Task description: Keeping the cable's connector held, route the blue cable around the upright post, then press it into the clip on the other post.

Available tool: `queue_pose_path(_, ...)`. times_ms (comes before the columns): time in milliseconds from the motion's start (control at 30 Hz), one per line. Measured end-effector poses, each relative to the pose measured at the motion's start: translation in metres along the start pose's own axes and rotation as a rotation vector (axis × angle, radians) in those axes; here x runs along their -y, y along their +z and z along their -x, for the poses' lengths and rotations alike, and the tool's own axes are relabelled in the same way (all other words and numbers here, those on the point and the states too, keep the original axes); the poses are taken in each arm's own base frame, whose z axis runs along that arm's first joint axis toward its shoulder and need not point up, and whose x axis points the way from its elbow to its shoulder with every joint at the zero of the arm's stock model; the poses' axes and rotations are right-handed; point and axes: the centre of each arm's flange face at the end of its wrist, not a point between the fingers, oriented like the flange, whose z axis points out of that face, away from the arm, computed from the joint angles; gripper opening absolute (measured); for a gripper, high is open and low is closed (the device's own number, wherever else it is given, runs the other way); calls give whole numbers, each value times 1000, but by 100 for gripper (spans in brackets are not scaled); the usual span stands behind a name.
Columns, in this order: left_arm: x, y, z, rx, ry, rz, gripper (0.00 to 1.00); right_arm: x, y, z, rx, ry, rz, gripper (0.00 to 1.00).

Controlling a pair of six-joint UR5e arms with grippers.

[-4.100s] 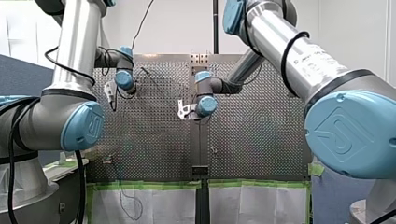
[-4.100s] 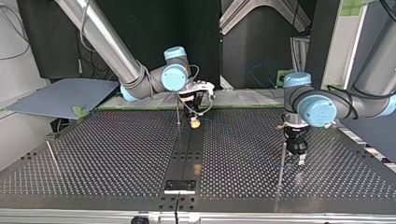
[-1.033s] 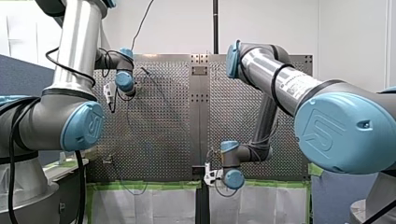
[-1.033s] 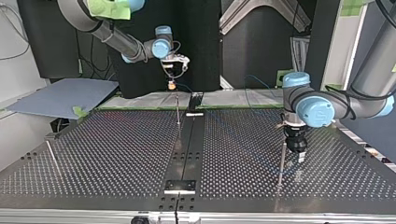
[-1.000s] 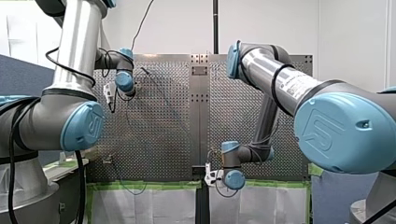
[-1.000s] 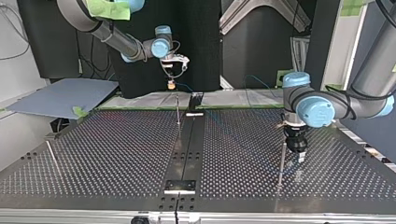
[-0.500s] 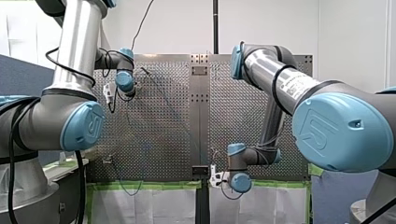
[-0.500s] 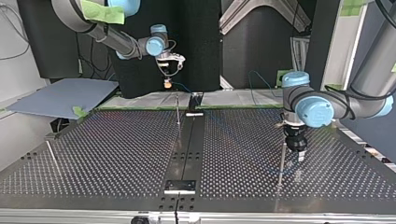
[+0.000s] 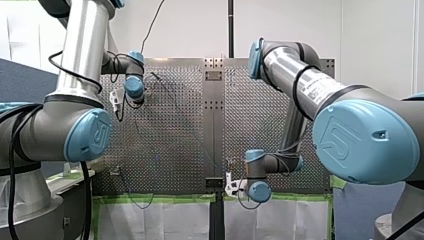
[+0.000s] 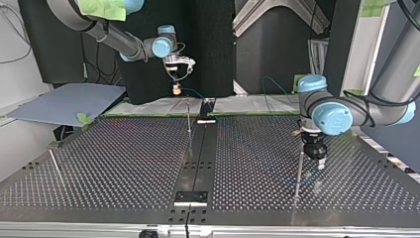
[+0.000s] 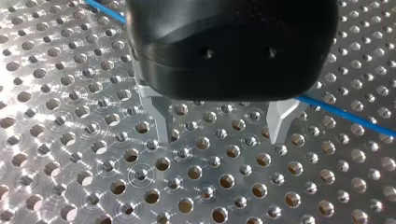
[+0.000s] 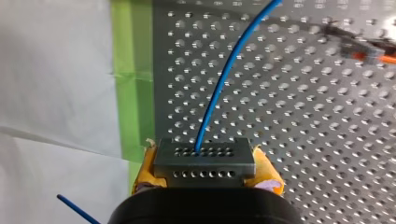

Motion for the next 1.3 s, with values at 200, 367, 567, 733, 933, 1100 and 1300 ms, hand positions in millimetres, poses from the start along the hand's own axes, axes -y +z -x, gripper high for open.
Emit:
queue_pose_path(200,1,-1,0,-1,-15,-2,100,-4,-7,-19,-40,30,7,0)
queue_pose_path(367,1,-1,0,-1,-18,-1,100,-10,-13,-24,-58,47,15,0)
queue_pose_path(567,1,-1,-1,-2,-22,1,100,-16,-15,-35,-87,66,21,0)
queue_pose_path(733,2,-1,-1,-3,-39,1,100,-20,-14,-38,-94,77,16,0)
queue_pose_path(933,2,-3,-2,-14,-69,2,100,-23,-13,-39,-96,77,13,0)
queue_pose_path(1100,0,-4,-3,-28,-101,6,100,-24,-13,-39,-97,77,16,0)
queue_pose_path(1300,0,-1,-2,-32,-155,-24,100,-26,-13,-40,-97,76,18,0)
